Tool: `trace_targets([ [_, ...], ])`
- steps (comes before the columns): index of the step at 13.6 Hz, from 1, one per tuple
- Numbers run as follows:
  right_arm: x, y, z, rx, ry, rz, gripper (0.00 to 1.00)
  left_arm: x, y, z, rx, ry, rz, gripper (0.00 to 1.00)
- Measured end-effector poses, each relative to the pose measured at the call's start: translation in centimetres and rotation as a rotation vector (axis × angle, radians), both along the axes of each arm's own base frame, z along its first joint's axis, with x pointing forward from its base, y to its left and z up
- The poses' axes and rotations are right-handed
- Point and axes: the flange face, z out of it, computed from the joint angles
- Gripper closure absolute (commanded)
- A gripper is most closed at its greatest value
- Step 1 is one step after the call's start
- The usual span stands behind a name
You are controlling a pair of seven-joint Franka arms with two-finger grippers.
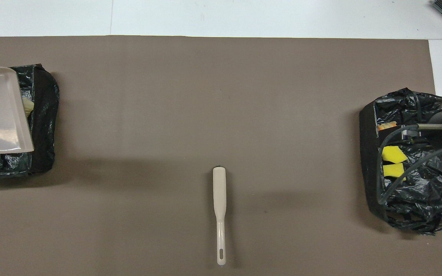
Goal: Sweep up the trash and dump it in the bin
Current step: 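Tip the dustpan over the bin with the left gripper, then bring the empty dustpan to the table center and set it down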
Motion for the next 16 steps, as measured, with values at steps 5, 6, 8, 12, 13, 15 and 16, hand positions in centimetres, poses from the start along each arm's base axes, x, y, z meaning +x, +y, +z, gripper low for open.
trace_targets([
  [5,0.2,-0.3,-0.1,-0.009,-0.004,0.002,0.0,-1.4,-4.8,-1.6,-0.25,-0.042,0.171,1.0],
  [6,0.2,-0.4,-0.1,-0.01,-0.002,0.001,0.0,-1.7,-6.6,-1.9,-0.284,-0.065,0.213,1.0],
  [8,0.2,-0.8,-0.1,-0.01,0.001,-0.006,0.0,-2.3,-10.2,-2.4,-0.361,-0.123,0.314,1.0],
  [12,-0.3,-2.8,1.3,-0.008,0.022,-0.038,0.0,-3.4,-16.6,-3.0,-0.458,-0.248,0.564,1.0],
  [13,-0.4,-3.4,1.7,-0.006,0.02,-0.038,0.0,-3.6,-18.7,-3.2,-0.47,-0.284,0.614,1.0],
  [15,-0.4,-4.4,1.9,-0.004,0.016,-0.04,0.0,-4.1,-22.8,-3.8,-0.529,-0.336,0.703,1.0],
  [16,-0.4,-4.7,1.8,-0.003,0.017,-0.044,0.0,-4.2,-24.6,-4.3,-0.547,-0.362,0.749,1.0],
])
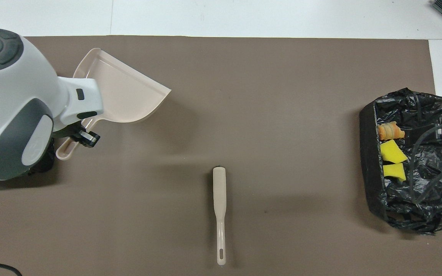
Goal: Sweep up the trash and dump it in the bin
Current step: 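Bring the empty dustpan to the table center and set it down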
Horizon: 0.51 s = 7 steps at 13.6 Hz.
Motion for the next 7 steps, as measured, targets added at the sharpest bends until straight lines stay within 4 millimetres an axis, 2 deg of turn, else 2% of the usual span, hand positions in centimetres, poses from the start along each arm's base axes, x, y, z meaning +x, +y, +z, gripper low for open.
trace_targets([
  [2,0.0,-0.1,0.0,0.0,0.001,-0.003,0.0,-0.1,-4.1,-1.4,-0.04,-0.046,0.108,1.0],
  [5,0.0,-0.2,0.0,0.0,0.001,-0.004,0.0,-0.2,-11.3,-5.1,-0.12,-0.101,0.254,1.0],
  [7,-0.1,-0.2,-0.1,0.001,0.006,-0.004,0.0,-0.4,-14.5,-7.4,-0.162,-0.098,0.282,1.0],
])
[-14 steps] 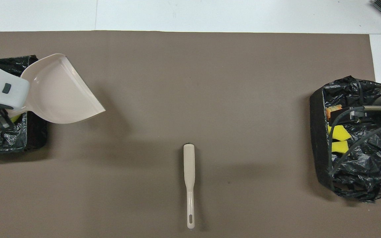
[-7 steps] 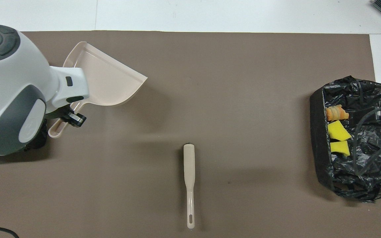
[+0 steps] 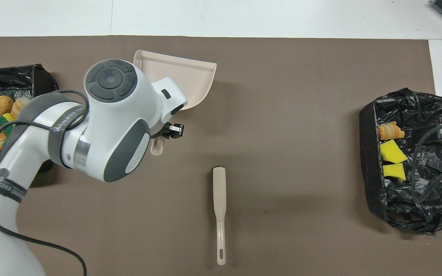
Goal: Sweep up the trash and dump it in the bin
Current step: 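Bring the empty dustpan to the table center and set it down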
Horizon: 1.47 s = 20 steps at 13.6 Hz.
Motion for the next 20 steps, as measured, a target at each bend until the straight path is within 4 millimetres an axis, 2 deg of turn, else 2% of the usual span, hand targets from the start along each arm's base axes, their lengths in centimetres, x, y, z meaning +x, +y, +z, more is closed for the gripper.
trace_targets([
  [4,0.0,0.1,0.0,0.001,0.002,0.002,0.0,-0.6,-4.8,-4.4,-0.038,-0.001,0.008,1.0],
  [8,0.0,0.8,0.0,0.001,0.002,0.015,0.0,0.4,-8.0,-10.2,-0.092,0.005,0.083,1.0],
  [10,0.0,0.8,0.0,0.001,0.002,0.015,0.0,0.7,-9.1,-11.2,-0.091,0.006,0.098,1.0],
  [11,0.0,0.8,0.0,0.001,0.002,0.015,0.0,0.9,-9.2,-10.9,-0.095,0.001,0.106,0.8],
  [12,0.0,0.8,0.0,0.001,0.002,0.015,0.0,1.0,-9.3,-10.5,-0.1,-0.005,0.113,0.19],
  [13,0.0,0.8,0.0,0.001,0.002,0.015,0.0,1.2,-9.3,-10.1,-0.104,-0.012,0.12,0.0],
  [18,0.0,0.8,0.0,0.001,0.002,0.015,0.0,1.5,-8.2,-6.2,-0.121,-0.029,0.236,0.0],
  [20,0.0,0.8,0.0,0.001,0.002,0.015,0.0,1.7,-6.6,-4.9,-0.101,-0.005,0.277,0.0],
])
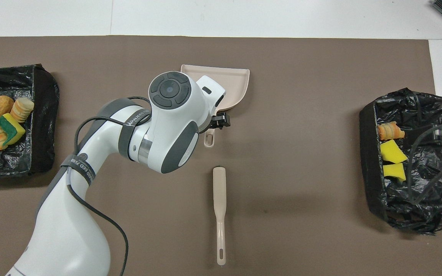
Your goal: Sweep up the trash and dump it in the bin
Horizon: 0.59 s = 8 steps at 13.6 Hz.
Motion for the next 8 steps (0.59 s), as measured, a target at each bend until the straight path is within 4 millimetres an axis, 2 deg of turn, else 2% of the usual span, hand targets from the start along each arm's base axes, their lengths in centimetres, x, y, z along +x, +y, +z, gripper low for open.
trace_targets([
  [4,0.0,0.0,0.0,0.0,0.0,0.0,0.0,2.1,6.8,2.0,0.06,0.055,0.058,0.0],
  [8,0.0,0.0,0.0,0.0,0.0,0.0,0.0,3.6,13.5,3.7,0.081,0.091,-0.024,0.0],
])
